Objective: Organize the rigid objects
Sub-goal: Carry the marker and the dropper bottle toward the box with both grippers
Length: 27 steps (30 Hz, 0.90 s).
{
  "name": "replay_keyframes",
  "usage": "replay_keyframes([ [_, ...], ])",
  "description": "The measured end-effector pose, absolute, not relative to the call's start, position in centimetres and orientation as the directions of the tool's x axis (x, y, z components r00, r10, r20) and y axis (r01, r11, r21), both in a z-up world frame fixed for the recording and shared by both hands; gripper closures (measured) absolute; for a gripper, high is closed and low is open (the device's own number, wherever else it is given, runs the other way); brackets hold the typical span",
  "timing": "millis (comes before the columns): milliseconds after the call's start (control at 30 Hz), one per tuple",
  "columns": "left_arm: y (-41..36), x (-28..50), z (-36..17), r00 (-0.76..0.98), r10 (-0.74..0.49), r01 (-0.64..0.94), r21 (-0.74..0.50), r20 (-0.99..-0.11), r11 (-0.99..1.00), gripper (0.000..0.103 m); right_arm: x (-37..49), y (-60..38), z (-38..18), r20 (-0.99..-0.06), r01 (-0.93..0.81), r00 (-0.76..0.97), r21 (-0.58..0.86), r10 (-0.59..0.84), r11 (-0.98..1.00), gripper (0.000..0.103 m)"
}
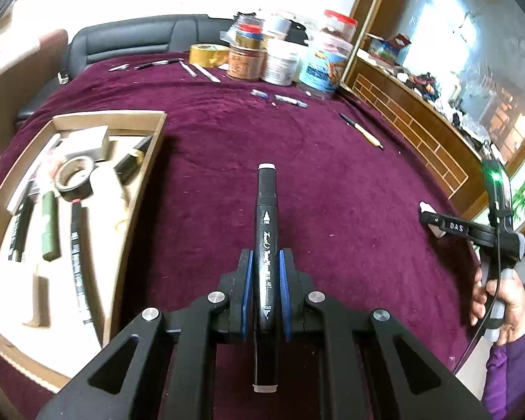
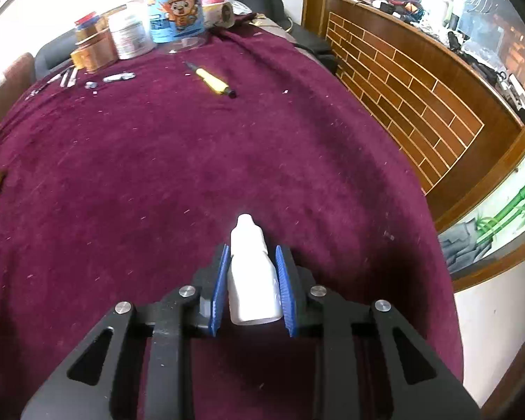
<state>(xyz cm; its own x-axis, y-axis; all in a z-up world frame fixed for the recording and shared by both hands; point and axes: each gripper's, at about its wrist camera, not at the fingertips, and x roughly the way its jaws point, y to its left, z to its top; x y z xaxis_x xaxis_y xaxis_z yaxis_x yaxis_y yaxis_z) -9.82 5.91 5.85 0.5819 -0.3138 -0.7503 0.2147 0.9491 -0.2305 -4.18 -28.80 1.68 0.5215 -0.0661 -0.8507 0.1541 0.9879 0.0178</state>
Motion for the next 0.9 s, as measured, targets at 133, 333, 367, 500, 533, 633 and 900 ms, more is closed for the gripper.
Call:
replay_keyframes([
  [133,8.7,-10.6,6.4,0.602,-0.306,0.171,-0.256,-0.738,0.952,0.091,-5.3,-26.8,3.4,-0.834,0.106,0.552,0.066,-0.004,0.992,0.079],
  [333,13.4,-11.5,6.8,0.632,-0.268,0.079,-0.283,-0.727,0.956,0.091,-5.9,-21.2,6.2,-0.799,-0.027,0.592,0.113,0.107,0.993,0.079],
  [367,14.1,-11.7,6.8,0.637,-0.261,0.063,-0.288,-0.726,0.956,0.091,-5.9,-20.0,6.7,-0.797,-0.058,0.588,0.129,0.138,0.990,0.079],
  [500,17.2,-12.0,6.7,0.651,-0.233,-0.002,-0.308,-0.722,0.951,0.091,-6.0,-14.9,7.7,-0.792,-0.173,0.563,0.169,0.238,0.970,0.079],
  [533,17.8,-12.2,6.5,0.653,-0.225,-0.017,-0.311,-0.723,0.950,0.091,-6.0,-13.8,8.0,-0.791,-0.198,0.554,0.174,0.257,0.964,0.079],
  [633,19.8,-12.3,6.1,0.652,-0.211,-0.059,-0.326,-0.728,0.943,0.091,-6.2,-10.2,8.5,-0.789,-0.274,0.523,0.203,0.323,0.940,0.079],
  [900,23.8,-12.3,4.3,0.639,-0.184,-0.151,-0.357,-0.747,0.922,0.091,-6.5,-1.2,8.7,-0.795,-0.418,0.429,0.246,0.428,0.875,0.078],
])
